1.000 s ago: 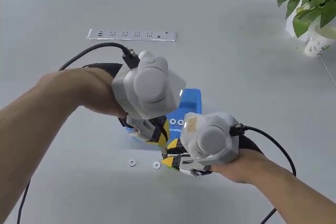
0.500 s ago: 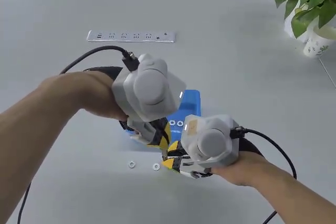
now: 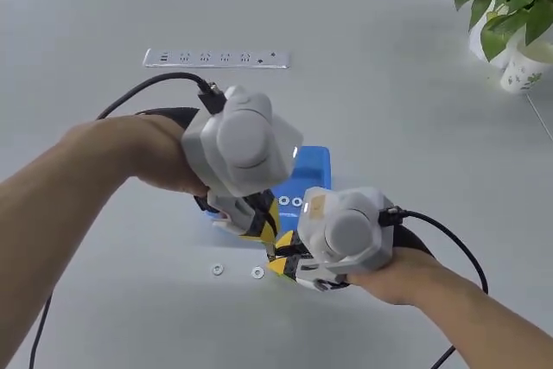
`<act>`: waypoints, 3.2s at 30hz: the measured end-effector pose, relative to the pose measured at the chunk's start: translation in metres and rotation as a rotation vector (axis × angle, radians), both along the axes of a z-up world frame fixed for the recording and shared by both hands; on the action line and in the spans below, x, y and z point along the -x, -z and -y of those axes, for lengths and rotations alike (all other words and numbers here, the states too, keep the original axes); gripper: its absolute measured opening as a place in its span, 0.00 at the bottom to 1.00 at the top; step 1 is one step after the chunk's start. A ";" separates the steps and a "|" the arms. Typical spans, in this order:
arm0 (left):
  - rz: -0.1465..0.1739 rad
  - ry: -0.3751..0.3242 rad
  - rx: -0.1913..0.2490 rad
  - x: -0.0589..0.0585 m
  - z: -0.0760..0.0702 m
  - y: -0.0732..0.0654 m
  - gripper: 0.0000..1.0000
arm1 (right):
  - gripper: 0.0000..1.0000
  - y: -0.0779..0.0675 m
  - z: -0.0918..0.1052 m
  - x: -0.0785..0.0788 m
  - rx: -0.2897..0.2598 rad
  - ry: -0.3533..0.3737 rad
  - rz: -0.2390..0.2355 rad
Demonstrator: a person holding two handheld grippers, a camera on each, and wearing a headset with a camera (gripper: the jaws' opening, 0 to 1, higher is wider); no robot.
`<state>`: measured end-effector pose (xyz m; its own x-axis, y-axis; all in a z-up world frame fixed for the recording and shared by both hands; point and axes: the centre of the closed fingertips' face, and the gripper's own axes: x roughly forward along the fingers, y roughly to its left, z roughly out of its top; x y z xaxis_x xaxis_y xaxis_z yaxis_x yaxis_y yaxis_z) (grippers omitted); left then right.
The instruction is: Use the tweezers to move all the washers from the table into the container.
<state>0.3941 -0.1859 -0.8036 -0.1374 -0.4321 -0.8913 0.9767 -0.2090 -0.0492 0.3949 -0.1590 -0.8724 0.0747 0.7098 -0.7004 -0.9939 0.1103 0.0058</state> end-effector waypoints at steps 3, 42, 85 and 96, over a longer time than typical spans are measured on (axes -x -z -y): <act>-0.001 0.000 0.000 0.000 0.000 0.000 0.06 | 0.09 0.000 0.000 0.000 0.002 0.005 -0.003; 0.009 -0.004 0.021 0.001 0.001 -0.018 0.06 | 0.09 -0.018 0.002 0.002 -0.001 -0.012 0.030; 0.082 -0.033 0.065 -0.032 0.000 -0.086 0.06 | 0.09 -0.085 -0.008 -0.036 -0.042 -0.023 0.086; 0.093 -0.029 0.064 -0.049 0.000 -0.087 0.06 | 0.09 -0.086 -0.008 -0.054 -0.042 -0.019 0.099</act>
<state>0.4427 -0.1855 -0.7168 -0.0418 -0.4913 -0.8700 0.9820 -0.1807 0.0549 0.4485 -0.1511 -0.7862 0.1283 0.7406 -0.6596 -0.9917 0.0930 -0.0886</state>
